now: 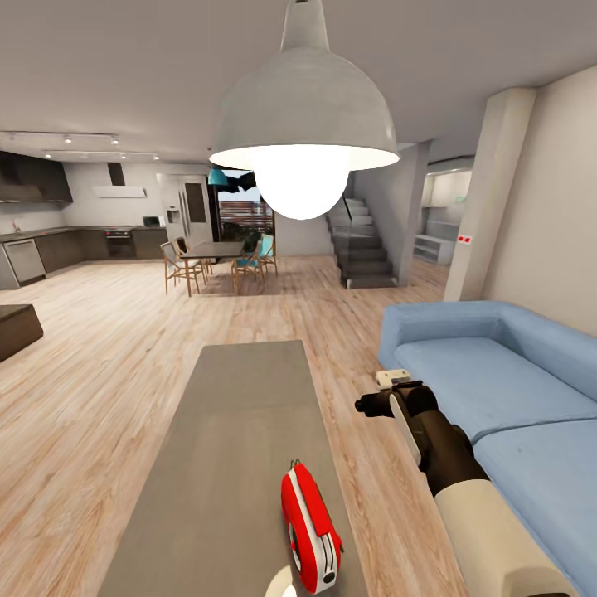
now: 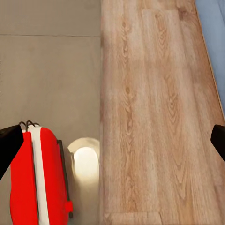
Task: Turn on the radio receiver that's on the table in the living room.
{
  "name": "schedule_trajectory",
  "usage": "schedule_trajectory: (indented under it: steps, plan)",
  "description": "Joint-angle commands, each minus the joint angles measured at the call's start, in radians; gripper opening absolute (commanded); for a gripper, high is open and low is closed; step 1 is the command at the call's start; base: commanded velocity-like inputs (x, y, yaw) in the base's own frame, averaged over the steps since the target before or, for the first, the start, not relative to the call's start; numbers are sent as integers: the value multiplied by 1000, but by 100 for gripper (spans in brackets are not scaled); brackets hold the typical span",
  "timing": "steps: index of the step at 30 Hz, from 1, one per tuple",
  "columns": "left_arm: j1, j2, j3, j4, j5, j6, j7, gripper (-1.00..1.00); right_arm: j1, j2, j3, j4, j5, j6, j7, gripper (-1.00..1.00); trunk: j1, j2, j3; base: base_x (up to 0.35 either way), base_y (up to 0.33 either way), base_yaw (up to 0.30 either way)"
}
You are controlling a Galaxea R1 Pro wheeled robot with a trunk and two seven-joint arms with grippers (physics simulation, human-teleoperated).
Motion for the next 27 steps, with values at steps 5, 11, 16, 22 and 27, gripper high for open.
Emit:
schedule_trajectory:
  steps: [5,11,16,22,27]
  plan:
    - [0,1,0,0,0,0,0,100,-1,0,0,0,0,0,0,100,0,0,0,0,0,0]
    - [0,1,0,0,0,0,1,100,0,0,0,0,0,0,0,100,0,0,0,0,0,72]
    - [0,0,0,0,0,0,1,100,0,1,0,0,-1,0,0,100,0,0,0,0,0,247]
    - [0,0,0,0,0,0,1,100,-1,1,0,0,-2,0,0,100,0,0,0,0,0,174]
    - [0,0,0,0,-1,0,3,100,0,1,0,0,-2,1,0,100,0,0,0,0,0,34]
